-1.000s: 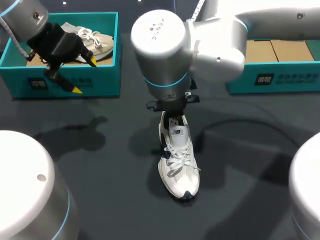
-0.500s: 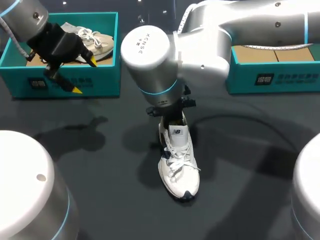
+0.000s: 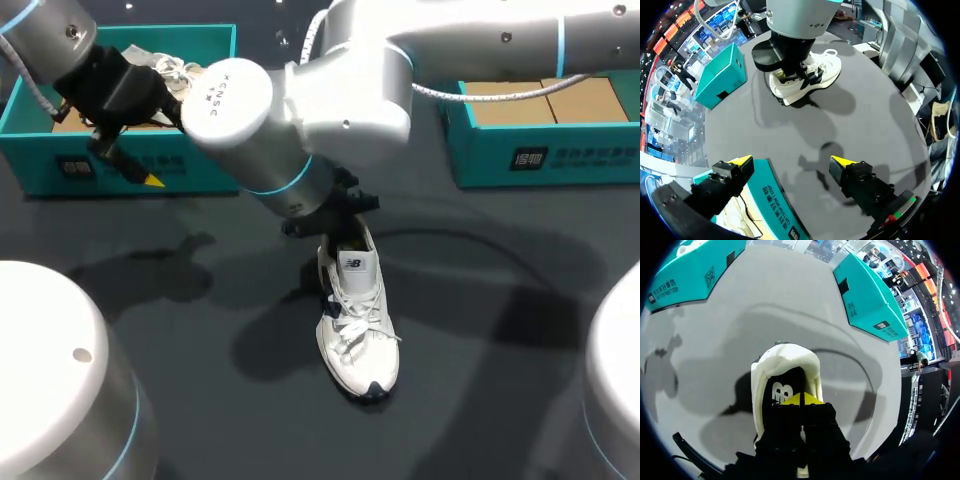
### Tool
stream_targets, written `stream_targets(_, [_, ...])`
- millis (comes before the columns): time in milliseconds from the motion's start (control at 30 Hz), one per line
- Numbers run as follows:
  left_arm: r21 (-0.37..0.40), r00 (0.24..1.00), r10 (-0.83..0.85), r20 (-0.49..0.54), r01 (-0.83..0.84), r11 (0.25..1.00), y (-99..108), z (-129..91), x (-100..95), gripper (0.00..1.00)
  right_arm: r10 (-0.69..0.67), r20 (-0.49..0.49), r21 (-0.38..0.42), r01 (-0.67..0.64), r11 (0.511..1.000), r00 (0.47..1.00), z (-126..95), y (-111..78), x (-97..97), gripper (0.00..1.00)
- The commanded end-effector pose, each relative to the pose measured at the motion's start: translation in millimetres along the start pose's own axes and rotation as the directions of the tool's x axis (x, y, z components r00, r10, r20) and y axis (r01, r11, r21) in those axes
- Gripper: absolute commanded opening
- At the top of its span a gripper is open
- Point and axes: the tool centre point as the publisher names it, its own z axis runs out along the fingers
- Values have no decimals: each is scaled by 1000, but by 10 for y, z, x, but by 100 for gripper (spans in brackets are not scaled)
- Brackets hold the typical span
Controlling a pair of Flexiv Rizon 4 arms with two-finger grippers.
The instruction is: Take the shoe out of the shoebox, open the shoe tongue, remove and reinsert the insole, then place the shoe into the shoebox
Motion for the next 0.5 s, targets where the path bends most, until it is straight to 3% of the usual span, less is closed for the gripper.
stream_targets(33, [-4,1000,1,0,-1,1000,-6,-6,9,100,6,11,15,-6,1000,1000,116,-32,26,0])
stream_targets(333, [-4,1000,1,0,-1,1000,-6,-6,9,100,0,-51,63,3,998,999,426,-82,60,0])
stream_targets(500, [-4,1000,1,0,-1,1000,-6,-6,9,100,-8,-101,69,15,998,995,471,-69,77,0])
